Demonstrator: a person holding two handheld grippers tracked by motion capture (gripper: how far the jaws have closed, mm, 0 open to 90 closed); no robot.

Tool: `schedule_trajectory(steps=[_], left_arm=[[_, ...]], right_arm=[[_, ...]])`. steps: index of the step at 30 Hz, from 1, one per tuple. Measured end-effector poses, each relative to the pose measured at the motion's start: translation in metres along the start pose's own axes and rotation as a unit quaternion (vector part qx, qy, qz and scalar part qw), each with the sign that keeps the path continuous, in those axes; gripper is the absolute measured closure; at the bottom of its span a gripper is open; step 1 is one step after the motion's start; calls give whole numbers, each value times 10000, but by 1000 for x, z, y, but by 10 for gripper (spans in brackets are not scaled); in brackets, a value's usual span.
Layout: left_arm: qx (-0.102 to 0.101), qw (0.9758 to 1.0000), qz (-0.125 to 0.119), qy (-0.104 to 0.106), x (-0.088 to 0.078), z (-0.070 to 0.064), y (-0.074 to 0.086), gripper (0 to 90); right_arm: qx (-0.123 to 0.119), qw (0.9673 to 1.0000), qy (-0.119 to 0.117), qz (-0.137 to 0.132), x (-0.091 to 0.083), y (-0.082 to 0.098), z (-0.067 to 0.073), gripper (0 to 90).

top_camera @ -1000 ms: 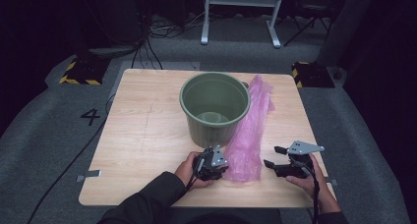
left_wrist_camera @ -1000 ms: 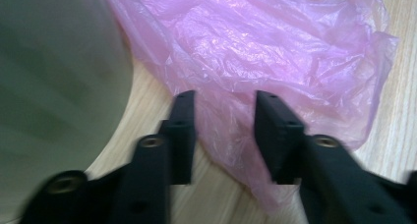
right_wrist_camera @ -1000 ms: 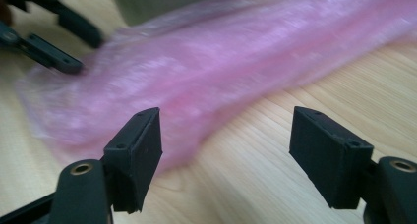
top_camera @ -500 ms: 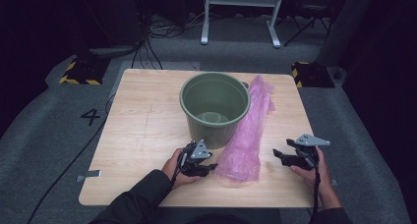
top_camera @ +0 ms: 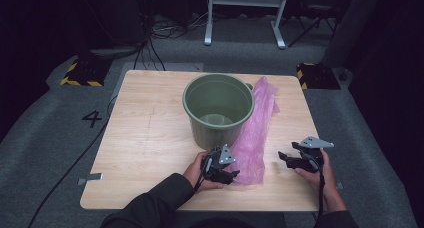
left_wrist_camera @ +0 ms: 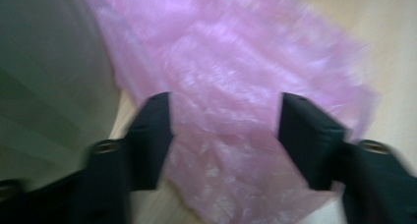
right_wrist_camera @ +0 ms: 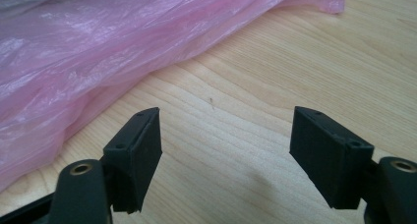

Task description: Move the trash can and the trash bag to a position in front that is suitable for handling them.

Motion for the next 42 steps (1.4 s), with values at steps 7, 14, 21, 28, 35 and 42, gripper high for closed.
schedule_trajectory(steps=[7,14,21,28,35,42], left_arm=[[324,9988,150,328,-1,4,12,870],[538,9970,266,489,-18,8,30,888],[527,9972,199,486,-50,32,72,868],[221,9990,117,383,-68,47,97,840],[-166,9993,7,329,-82,62,118,811],[-529,9975,-173,429,-84,68,121,446]], right_arm=[[9,10000,-45,-43,-1,0,0,272],[8,10000,42,-59,-2,-1,-2,269],[55,9998,-94,-187,1,-14,-1,255],[62,9997,-90,-210,9,-32,13,235],[155,9997,-114,129,41,-48,28,211],[53,9988,-115,479,67,-49,37,242]])
Point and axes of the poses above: each handheld gripper's, and its own axes: x roughly forward along the jaws, y roughly out of its underside, z roughly to its left, the point moved 3 cm from there along x, roughly forward along the jaws, and after that the axes turned 6 degrees about z, right-handed, at the moved point
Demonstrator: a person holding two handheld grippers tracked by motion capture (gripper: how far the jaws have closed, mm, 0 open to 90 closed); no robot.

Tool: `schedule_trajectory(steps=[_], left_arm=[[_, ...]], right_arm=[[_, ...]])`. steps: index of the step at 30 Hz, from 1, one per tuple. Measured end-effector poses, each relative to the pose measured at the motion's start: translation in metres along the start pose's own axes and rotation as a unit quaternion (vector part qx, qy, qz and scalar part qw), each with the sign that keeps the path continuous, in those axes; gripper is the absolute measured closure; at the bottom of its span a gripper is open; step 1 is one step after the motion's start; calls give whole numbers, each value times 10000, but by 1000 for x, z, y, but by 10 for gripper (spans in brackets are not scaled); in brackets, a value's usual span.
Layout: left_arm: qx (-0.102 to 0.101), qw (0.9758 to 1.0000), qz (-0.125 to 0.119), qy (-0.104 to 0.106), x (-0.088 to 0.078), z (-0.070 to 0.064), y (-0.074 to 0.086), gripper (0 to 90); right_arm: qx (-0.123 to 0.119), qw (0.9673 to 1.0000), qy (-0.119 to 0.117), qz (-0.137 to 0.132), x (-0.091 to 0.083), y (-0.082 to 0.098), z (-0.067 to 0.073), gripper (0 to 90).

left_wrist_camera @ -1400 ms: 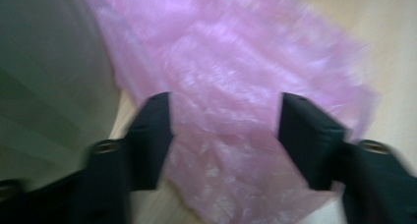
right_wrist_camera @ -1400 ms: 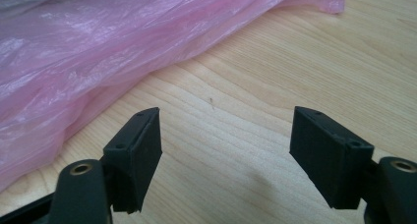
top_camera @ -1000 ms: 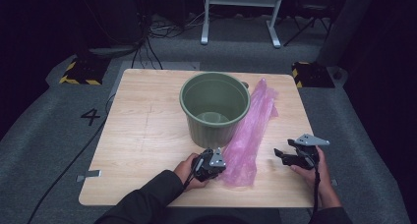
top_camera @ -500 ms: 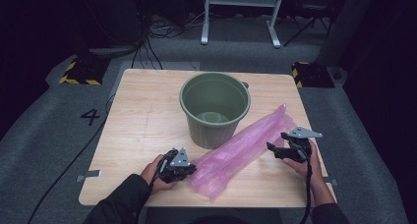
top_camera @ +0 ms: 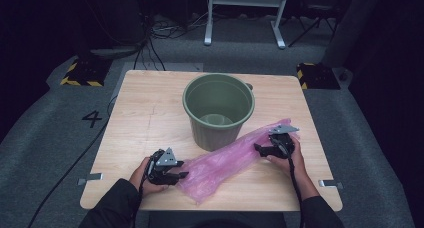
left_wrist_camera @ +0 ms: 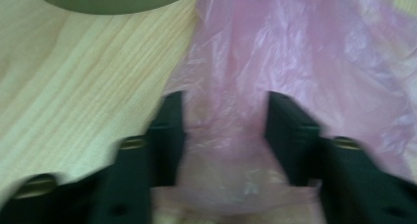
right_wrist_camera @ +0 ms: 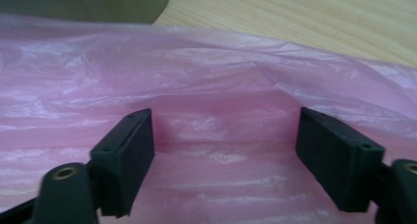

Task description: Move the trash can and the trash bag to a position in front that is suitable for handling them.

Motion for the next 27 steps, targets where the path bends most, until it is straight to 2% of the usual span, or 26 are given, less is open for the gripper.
schedule_trajectory(steps=[1,2,3,4,5,6,9,10,11,12,13,14,15,16,17,20,27], left_arm=[[-82,9999,-111,-75,-3,1,0,383],[-82,9999,-111,-75,-3,1,0,304],[-191,9993,-267,-179,-7,3,0,259],[-297,9984,-425,-230,-12,5,0,251],[-468,9961,-600,-437,-21,10,0,235],[-554,9950,-613,-553,-24,12,1,220],[-763,9903,-388,-1094,-26,22,4,219],[-763,9903,-388,-1094,-26,22,4,221],[-875,9883,-293,-1218,-24,27,5,227],[-864,9887,-275,-1191,-24,30,5,226],[-917,9873,-204,-1280,-22,33,4,223],[-917,9873,-204,-1280,-22,33,4,228],[-994,9853,-85,-1390,-19,40,4,231],[-994,9853,-85,-1390,-19,40,4,233],[-1073,9841,37,-1413,-15,46,5,232],[-1108,9820,235,-1509,-11,53,8,231],[-1035,9836,144,-1467,-9,55,9,202]], right_arm=[[8,10000,9,21,2,0,0,255],[8,10000,9,21,2,0,0,255],[11,10000,-29,-33,3,1,-2,308],[2,10000,-42,-56,3,1,-3,342],[10,10000,-44,-73,2,1,-4,368],[10,9999,-44,-103,2,1,-6,388],[-61,9998,-101,-152,1,2,-7,506],[-61,9998,-101,-152,1,2,-7,506],[-92,9997,-141,-177,0,3,-8,561],[-124,9996,-160,-188,0,3,-8,599],[-147,9995,-169,-201,0,3,-9,623],[-147,9995,-169,-201,0,3,-9,623],[-182,9994,-195,-228,0,3,-9,677],[-182,9994,-195,-228,0,3,-9,677],[-220,9992,-226,-244,0,3,-9,724],[-267,9990,-236,-265,-1,4,-8,765],[-235,9987,-162,-415,-6,1,-12,835]])
Point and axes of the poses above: each handheld gripper's, and its own axes: x roughly forward along the jaws, y roughly out of its underside, z roughly to its left, the point moved 3 cm from there along x, roughly forward along the jaws, and after that the axes turned 6 degrees about z, right-handed, at the moved point
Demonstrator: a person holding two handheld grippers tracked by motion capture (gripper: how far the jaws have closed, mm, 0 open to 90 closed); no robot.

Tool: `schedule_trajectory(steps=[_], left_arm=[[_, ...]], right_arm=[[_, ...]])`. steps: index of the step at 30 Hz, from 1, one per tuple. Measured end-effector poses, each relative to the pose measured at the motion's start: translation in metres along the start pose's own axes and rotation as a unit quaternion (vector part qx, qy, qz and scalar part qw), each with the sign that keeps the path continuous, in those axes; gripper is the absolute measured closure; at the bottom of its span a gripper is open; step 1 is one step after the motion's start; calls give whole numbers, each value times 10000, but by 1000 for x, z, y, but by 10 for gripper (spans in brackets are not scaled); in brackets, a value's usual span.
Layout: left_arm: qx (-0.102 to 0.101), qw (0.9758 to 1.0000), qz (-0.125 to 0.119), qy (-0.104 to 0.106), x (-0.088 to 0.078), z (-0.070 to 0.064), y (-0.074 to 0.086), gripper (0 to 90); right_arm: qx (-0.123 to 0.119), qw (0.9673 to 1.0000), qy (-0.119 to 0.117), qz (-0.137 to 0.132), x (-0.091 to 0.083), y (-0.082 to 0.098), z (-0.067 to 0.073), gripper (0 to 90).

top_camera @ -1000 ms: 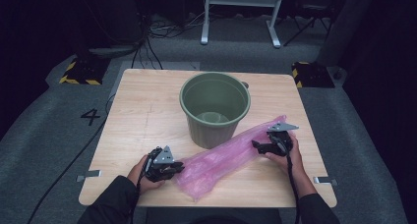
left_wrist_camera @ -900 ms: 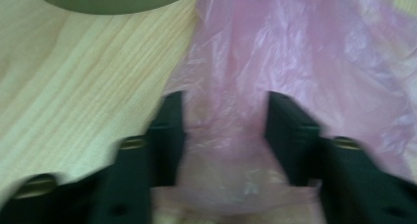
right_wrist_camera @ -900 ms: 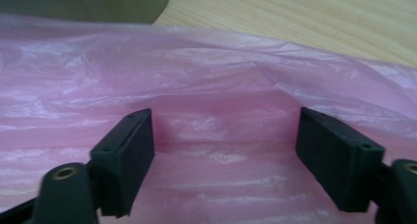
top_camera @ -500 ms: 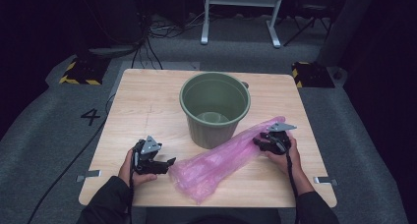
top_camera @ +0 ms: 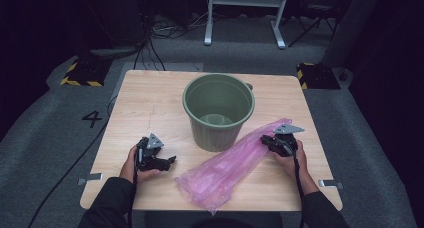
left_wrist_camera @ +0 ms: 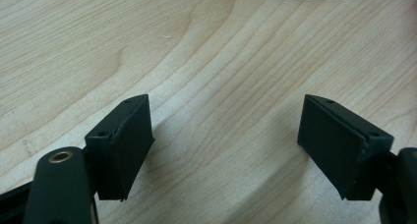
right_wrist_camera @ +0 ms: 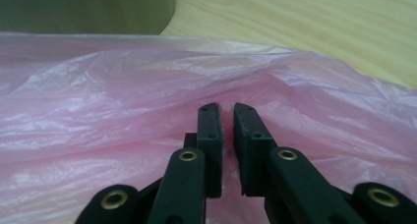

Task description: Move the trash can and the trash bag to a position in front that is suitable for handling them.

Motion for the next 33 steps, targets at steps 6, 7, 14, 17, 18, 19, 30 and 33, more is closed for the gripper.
schedule_trajectory(steps=[6,7,14,17,18,19,30,33], left_arm=[[-176,9998,-26,-91,3,-2,-2,175],[-176,9998,-26,-91,3,-2,-2,175],[-205,9996,-15,-169,6,-3,-6,154],[-136,9998,-7,-131,10,-6,-11,154],[-146,9999,-5,-82,13,-9,-14,155],[-65,10000,-9,-51,18,-13,-20,156],[307,9991,-255,160,37,-34,-54,169],[311,9992,-210,111,41,-36,-59,175]], right_arm=[[11,9999,68,-148,-4,-3,-1,865],[11,9999,68,-148,-4,-3,-1,865],[-58,9995,100,-293,-8,-8,0,887],[-58,9995,98,-286,-8,-9,0,888],[-47,9995,103,-289,-7,-10,-1,888],[-34,9995,97,-282,-6,-10,-1,888],[-27,9995,111,-306,-8,-8,-7,886],[0,9993,124,-340,-10,-8,-8,886]])
Point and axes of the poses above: each handheld gripper's, and its own axes: x roughly forward along the jaws, y roughly out of its underside, z roughly to its left, the point moved 3 cm from there along x, roughly forward along the jaws, and after that the axes turned 6 degrees about z, right-handed, at the moved point
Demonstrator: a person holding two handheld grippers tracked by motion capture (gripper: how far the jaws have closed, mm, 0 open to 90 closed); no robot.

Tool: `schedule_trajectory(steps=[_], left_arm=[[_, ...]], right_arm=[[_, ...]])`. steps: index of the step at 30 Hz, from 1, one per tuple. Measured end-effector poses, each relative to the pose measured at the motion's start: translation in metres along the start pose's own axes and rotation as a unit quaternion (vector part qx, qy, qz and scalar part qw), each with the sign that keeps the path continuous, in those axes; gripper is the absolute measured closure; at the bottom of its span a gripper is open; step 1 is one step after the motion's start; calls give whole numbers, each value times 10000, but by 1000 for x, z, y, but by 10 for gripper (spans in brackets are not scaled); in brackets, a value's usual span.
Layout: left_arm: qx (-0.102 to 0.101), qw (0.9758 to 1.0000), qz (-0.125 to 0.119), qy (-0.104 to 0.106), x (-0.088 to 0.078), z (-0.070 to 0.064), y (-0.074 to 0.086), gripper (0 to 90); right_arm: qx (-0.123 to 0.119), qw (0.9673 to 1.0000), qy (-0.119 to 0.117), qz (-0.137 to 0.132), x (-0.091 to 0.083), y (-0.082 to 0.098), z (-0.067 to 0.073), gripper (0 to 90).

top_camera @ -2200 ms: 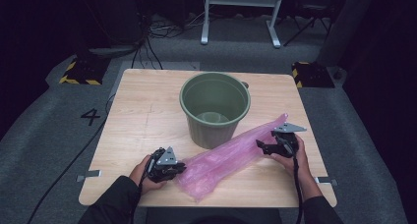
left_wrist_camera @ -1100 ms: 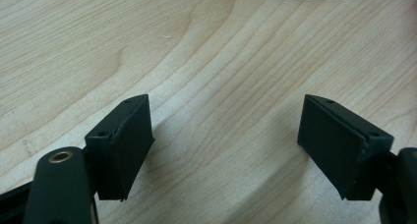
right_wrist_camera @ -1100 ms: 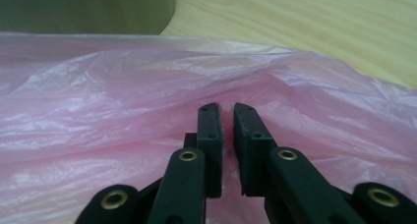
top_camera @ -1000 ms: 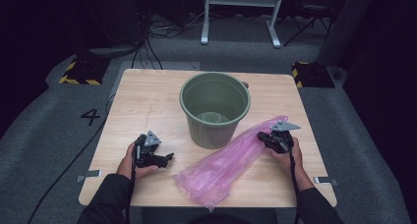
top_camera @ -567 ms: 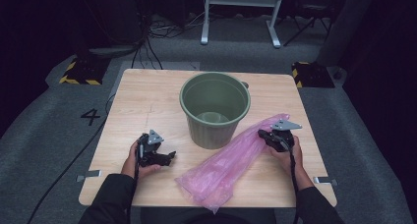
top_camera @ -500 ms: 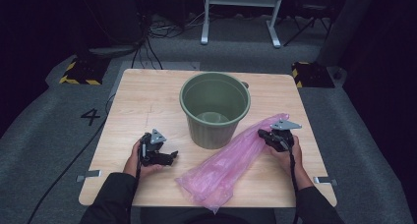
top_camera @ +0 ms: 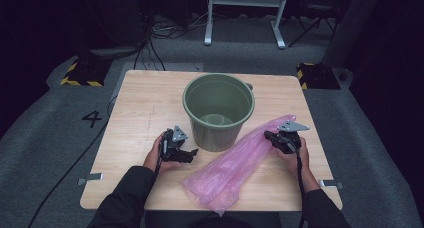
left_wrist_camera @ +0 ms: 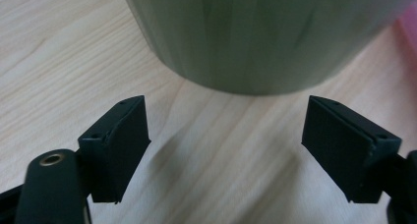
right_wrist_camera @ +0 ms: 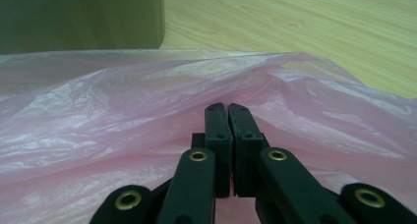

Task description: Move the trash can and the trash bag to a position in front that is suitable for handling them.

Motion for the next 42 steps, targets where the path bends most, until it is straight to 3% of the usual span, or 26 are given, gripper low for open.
schedule_trajectory(steps=[8,14,16,17,20,23,25,28,32,35,37,42], left_arm=[[55,9999,-14,154,17,-7,-22,157],[-11,10000,-16,81,30,-5,-37,166],[21,10000,-24,89,32,-6,-38,164],[153,9999,4,11,32,-6,-40,163],[132,9998,20,126,27,-7,-40,169],[304,9993,8,231,6,-7,-25,166],[308,9993,41,223,1,-7,-19,166],[360,9986,242,303,-15,-2,5,166],[410,9978,417,326,-23,4,22,165],[251,9985,415,244,-35,12,42,165],[280,9988,353,173,-41,16,51,165],[98,9995,233,196,-48,18,63,160]], right_arm=[[115,9998,72,-146,-10,2,-8,886],[138,9996,99,-211,-15,3,-11,886],[141,9996,93,-214,-15,3,-11,886],[138,9997,86,-206,-15,3,-11,886],[117,9997,83,-208,-15,3,-10,886],[58,9997,116,-226,-17,2,-9,886],[67,9996,106,-252,-19,1,-8,886],[47,9995,121,-279,-20,0,-7,886],[-88,9992,226,-325,-23,-3,-2,886],[-147,9990,206,-363,-24,-6,2,887],[-190,9989,193,-387,-24,-8,4,886],[-287,9986,177,-406,-24,-11,8,887]])
Point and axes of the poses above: each handheld gripper's, and its own axes: x roughly forward along the jaws, y roughly out of its underside, z roughly to its left, the point moved 3 cm from there along x, roughly forward along the jaws, and after that the axes turned 6 degrees about z, right-handed, at the moved point
